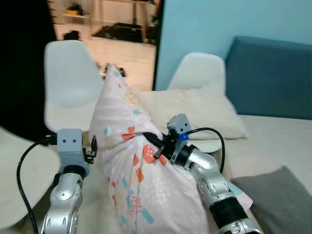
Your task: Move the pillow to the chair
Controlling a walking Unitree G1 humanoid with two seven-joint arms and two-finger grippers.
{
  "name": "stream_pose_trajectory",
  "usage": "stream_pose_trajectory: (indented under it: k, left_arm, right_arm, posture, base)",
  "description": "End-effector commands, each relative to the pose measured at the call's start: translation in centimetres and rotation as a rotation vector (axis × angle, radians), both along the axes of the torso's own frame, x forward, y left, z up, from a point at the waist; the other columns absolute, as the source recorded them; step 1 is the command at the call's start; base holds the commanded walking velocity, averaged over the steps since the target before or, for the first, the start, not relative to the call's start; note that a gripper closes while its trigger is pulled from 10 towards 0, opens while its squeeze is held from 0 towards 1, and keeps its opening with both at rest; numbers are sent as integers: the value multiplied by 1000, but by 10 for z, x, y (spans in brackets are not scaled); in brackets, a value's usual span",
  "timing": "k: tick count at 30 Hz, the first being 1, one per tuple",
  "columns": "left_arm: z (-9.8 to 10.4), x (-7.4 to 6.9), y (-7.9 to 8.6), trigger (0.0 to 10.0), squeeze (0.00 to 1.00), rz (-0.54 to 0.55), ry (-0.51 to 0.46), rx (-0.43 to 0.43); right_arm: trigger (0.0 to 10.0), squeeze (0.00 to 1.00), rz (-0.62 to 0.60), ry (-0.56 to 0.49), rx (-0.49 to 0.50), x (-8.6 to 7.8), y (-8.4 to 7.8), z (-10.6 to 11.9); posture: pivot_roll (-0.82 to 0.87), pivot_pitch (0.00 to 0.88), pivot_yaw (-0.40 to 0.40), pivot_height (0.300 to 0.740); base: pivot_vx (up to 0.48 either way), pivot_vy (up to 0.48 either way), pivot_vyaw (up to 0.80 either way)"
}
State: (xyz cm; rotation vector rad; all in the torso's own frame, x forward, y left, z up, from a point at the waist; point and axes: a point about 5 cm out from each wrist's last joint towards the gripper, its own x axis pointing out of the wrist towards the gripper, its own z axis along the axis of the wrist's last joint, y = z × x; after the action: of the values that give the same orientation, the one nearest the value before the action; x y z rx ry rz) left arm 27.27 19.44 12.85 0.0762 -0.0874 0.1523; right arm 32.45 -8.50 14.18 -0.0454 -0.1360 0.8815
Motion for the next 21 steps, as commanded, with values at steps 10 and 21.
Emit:
stream_pose_trajectory:
  k: [10,21]
  left_arm:
    - [7,0,-2,10000,0,-1,-22,9]
    - [10,1,-1,10000,0,4,-27,26]
  right_arm:
    - [10000,0,18,-80,47,6,4,24]
    - [10000,0,43,-100,23,4,8,24]
  posture:
    - [-22,0,-86,740]
    - [-18,0,-83,740]
  base:
    - [350,0,48]
    - [444,0,0]
